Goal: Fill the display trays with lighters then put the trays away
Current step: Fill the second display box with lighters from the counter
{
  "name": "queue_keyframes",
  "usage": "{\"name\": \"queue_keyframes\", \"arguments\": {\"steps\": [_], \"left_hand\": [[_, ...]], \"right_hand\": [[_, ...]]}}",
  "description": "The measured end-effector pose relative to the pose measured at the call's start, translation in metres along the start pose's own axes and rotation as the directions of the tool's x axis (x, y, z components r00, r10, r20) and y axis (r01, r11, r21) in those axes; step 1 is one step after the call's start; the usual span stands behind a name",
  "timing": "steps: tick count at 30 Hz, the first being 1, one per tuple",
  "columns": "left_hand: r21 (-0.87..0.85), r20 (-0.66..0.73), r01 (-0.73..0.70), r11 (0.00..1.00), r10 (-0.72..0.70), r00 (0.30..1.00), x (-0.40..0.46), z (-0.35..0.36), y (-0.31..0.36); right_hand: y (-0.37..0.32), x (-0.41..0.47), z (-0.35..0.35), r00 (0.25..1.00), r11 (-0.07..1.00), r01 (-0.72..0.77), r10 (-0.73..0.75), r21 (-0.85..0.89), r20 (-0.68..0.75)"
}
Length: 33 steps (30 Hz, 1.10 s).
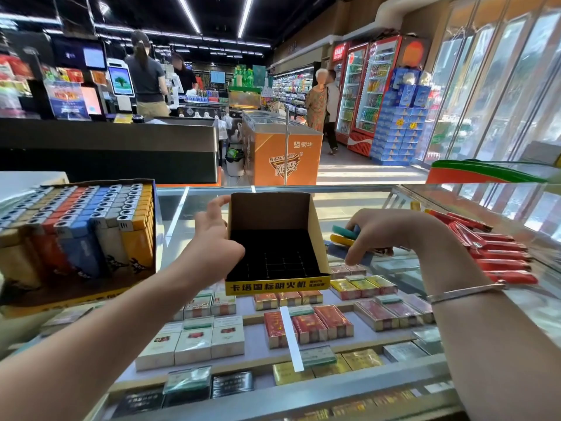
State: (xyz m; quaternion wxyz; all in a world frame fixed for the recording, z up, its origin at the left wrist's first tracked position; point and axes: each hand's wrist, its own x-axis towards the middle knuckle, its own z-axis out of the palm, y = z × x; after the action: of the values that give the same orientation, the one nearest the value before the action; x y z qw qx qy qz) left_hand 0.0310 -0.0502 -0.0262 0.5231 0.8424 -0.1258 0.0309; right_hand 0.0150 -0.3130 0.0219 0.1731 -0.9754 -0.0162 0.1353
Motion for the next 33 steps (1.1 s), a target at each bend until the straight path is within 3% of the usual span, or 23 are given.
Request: {"name": "queue_keyframes", "arguments": {"steps": [6,10,14,16,19,25,28,33], "left_hand": [[0.091,0.081,-0.048,0.995,0.04,0.996,-0.004,0.001,0.001],[0.123,0.13,-0.078,0.989,0.062,0.99,-0.01,0.005,0.003],[0.158,0.041,-0.219,0.963,0.215,0.976,-0.015,0.005,0.012],[0.027,-0.037,-0.313,0.949,0.314,0.949,-0.017,0.001,0.022],[-0.084,-0.057,-0.408,0.909,0.405,0.913,-0.019,-0.006,0.032],[-0.241,-0.141,-0.38,0.893,0.355,0.924,-0.015,-0.007,0.032],[-0.298,-0.164,-0.39,0.871,0.356,0.92,-0.014,-0.008,0.034],[-0.277,-0.25,-0.425,0.861,0.363,0.898,-0.007,-0.012,0.039]], "right_hand": [[0.01,0.005,-0.004,0.978,0.968,0.047,0.006,0.248,-0.21],[-0.001,-0.004,-0.014,0.864,0.781,0.344,-0.045,0.521,-0.502],[-0.039,-0.011,-0.006,0.773,0.646,0.6,-0.318,0.471,-0.549],[-0.056,-0.011,0.004,0.733,0.641,0.661,-0.438,0.391,-0.52],[-0.07,-0.011,0.015,0.714,0.677,0.675,-0.5,0.293,-0.49],[-0.081,-0.007,0.029,0.706,0.683,0.68,-0.511,0.267,-0.49],[-0.085,-0.006,0.031,0.666,0.658,0.709,-0.508,0.252,-0.547],[-0.076,-0.007,0.018,0.637,0.572,0.709,-0.27,0.413,-0.722]]}}
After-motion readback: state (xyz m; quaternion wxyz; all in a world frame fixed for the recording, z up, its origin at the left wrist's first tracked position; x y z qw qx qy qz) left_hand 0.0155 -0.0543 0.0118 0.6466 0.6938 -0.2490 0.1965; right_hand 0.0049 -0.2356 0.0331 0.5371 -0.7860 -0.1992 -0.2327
